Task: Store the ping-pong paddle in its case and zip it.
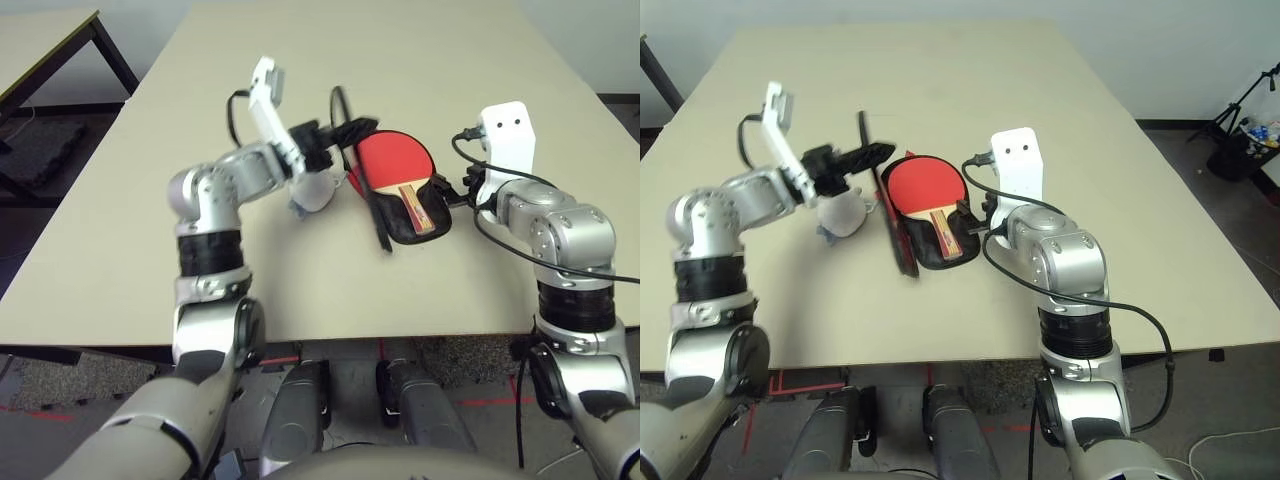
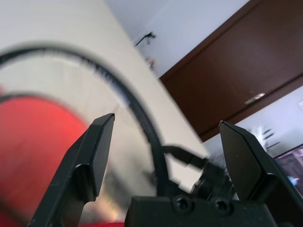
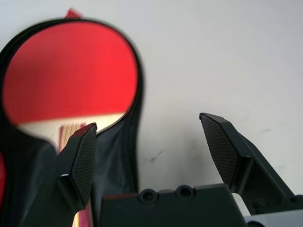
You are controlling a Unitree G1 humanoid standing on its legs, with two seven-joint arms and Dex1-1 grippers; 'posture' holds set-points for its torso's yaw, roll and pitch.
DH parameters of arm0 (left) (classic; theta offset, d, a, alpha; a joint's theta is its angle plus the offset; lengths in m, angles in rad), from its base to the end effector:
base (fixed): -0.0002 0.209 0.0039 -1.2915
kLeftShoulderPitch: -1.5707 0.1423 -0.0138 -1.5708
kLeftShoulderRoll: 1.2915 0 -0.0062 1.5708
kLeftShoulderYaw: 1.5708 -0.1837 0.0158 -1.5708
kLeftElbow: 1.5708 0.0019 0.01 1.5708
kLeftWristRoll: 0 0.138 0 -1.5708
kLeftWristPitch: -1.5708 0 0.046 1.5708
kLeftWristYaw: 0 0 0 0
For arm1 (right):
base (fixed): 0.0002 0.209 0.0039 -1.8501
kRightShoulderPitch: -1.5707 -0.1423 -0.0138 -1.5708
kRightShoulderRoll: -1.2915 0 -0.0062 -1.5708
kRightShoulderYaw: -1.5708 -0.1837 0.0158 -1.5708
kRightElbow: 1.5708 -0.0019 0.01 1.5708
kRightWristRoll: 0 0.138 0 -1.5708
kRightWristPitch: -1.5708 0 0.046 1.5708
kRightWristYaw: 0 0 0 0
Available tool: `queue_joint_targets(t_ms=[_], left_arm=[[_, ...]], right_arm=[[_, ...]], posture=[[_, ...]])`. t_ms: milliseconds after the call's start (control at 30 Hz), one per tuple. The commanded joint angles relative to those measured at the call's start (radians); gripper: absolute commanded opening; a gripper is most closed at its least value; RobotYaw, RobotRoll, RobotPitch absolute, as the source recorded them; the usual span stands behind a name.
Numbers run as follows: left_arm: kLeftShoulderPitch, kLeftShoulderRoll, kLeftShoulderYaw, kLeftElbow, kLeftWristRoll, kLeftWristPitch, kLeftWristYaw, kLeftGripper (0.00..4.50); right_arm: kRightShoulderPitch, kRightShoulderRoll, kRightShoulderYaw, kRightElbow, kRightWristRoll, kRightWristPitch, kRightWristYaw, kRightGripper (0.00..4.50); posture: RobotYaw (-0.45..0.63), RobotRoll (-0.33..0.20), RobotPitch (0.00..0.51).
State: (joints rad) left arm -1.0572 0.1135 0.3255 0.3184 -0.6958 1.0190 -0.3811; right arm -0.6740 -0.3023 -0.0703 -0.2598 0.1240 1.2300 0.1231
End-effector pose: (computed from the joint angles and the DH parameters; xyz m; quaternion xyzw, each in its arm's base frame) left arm 0.3318 0.1277 0.2400 -0.2808 0.0775 -0.4259 0.8566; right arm 0.2730 -0.1702 0.2032 -0.0819 0.1521 0.0627 0.9830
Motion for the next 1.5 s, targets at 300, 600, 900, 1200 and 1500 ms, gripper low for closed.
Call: queue_joint_targets(t_ms=[300, 600, 900, 1200, 1500], left_arm=[[-0.08, -0.04, -0.075, 0.286, 0.106, -0.242, -0.054, 4.5], [0.047, -0.003, -0.171, 0.038, 0.145, -0.209, -0.066, 4.5], [0.242, 0.057, -0.24, -0.219, 0.139, -0.114, -0.056, 4.5], [0.313, 0.058, -0.253, -0.304, 0.139, -0.082, -0.04, 4.5], [0.311, 0.059, -0.265, -0.296, 0.146, -0.09, -0.042, 4.5]], right_arm=[[-0.132, 0.203, -0.335, -0.039, 0.036, 0.011, -0.177, 4.49], [-0.11, 0.288, -0.5, -0.052, 0.143, 0.191, -0.152, 4.49], [-0.103, 0.284, -0.601, -0.09, 0.151, 0.382, -0.125, 4.49], [0.007, 0.301, -0.621, -0.122, 0.303, 0.384, -0.151, 4.49], [0.078, 0.338, -0.671, -0.13, 0.533, 0.384, -0.332, 4.49]], posture=[[0.02, 0.0, 0.163], [0.03, 0.0, 0.159], [0.05, 0.0, 0.165], [0.05, 0.0, 0.168], [0.04, 0.0, 0.168]])
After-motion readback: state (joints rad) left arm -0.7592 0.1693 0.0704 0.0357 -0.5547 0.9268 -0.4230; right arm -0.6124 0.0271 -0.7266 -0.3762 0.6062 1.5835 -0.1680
